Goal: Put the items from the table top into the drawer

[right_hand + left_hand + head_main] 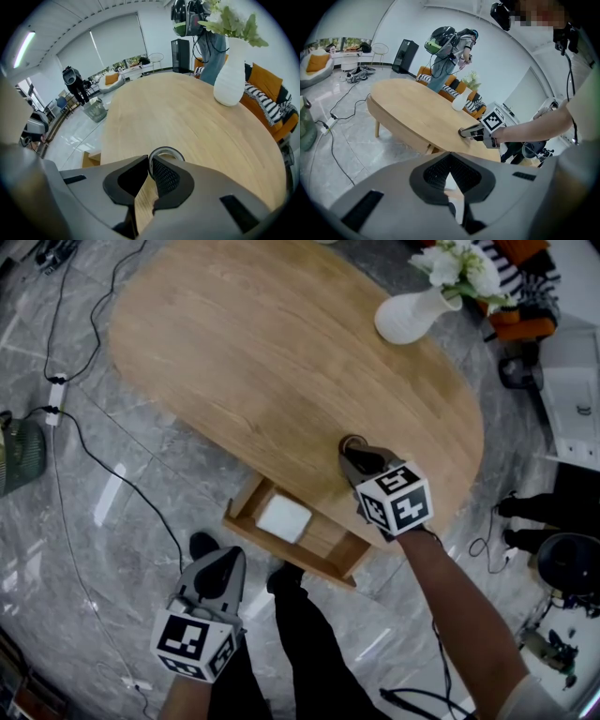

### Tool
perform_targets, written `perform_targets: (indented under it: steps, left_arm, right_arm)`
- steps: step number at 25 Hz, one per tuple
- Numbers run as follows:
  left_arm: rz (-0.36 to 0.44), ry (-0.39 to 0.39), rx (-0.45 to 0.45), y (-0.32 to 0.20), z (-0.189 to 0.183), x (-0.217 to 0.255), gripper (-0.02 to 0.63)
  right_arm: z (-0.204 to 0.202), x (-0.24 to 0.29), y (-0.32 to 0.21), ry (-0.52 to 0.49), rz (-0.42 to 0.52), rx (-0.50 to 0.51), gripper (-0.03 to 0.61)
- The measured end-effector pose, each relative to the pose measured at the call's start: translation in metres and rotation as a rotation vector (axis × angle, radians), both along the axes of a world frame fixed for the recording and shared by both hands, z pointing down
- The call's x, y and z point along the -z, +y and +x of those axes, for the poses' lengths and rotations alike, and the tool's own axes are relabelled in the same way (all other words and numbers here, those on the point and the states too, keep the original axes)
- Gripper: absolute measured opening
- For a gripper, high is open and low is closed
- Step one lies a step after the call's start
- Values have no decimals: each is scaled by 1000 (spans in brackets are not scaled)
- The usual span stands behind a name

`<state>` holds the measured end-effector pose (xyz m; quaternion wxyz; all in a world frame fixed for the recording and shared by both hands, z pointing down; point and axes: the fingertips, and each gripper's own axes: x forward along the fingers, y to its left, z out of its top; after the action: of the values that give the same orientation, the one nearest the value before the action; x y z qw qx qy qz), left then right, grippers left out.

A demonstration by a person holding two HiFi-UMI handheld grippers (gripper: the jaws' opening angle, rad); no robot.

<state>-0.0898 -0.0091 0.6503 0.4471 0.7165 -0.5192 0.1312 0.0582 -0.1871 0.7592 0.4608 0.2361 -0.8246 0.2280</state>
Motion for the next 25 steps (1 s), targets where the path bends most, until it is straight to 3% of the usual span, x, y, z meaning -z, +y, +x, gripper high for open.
perform_targets:
  steps: [12, 18, 25]
  left_arm:
    - [11, 9, -33, 8, 11, -1, 0]
    - [4, 10, -50, 16, 20, -1, 0]
    - [4, 17, -81, 30, 33, -4, 0]
  right_arm:
    - [15, 8, 57, -16, -27, -18, 55]
    - [20, 18, 86, -79, -64, -100, 55]
    - [31, 14, 139, -92, -103, -123, 55]
